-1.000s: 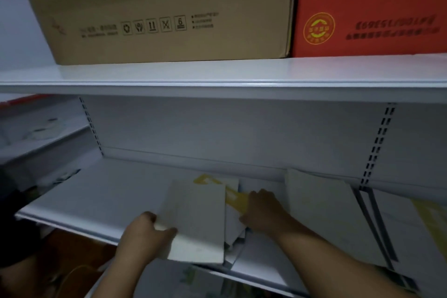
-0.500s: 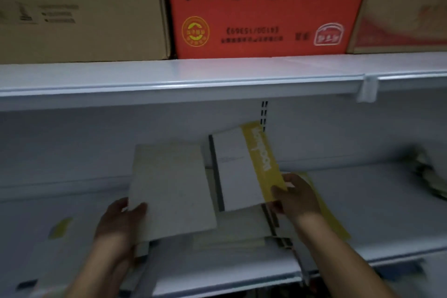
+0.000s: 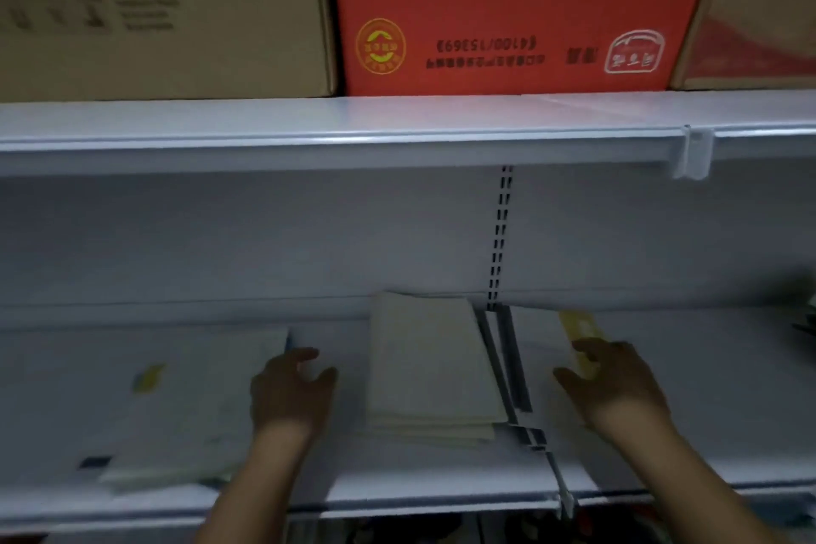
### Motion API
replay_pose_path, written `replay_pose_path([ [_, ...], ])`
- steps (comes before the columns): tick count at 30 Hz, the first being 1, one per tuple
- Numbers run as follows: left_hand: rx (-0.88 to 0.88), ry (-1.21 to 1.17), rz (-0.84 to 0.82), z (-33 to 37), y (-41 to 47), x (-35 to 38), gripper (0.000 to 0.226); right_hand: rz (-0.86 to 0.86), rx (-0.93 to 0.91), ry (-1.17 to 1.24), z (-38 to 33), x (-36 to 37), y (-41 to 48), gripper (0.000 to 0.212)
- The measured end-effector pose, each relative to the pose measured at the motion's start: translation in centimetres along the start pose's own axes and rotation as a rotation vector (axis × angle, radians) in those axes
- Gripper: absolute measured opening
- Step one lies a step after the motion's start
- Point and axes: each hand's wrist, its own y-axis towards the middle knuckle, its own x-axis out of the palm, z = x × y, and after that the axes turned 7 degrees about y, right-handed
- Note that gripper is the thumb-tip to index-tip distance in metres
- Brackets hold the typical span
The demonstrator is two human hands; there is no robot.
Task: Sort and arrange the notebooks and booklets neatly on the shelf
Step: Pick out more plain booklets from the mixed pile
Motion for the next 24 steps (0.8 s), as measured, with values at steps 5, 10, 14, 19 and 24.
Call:
replay_pose_path([
  [5,-0.089,0.611,0.089,-7.9,0.6,-6.6,0.057,-0.241,-0.432,0.108,-10.5,7.6,-3.0,0.033],
  [10,-0.132,0.682,-0.007,-11.4,0.1,-10.0,0.056,-0.592,-0.559,-0.051,-17.2,17.3,-6.2,0.04],
  [14,-0.157,0.559,0.041,-12.3,-1.2,-12.6,0.05,-0.584,-0.57,-0.133,-18.5,21.7,-5.2,0.061],
  [19,-0.346,0.093,0.068,-12.8,-1.6,-14.5,0.058,-0.757,-0.556,-0.2,-19.2,24.3,-4.3,0.077],
  [24,-0.424,-0.272,0.11,-13.9,-1.6,-14.6,0.05,-0.709,-0.558,-0.252,-20.0,24.7,-3.9,0.065],
])
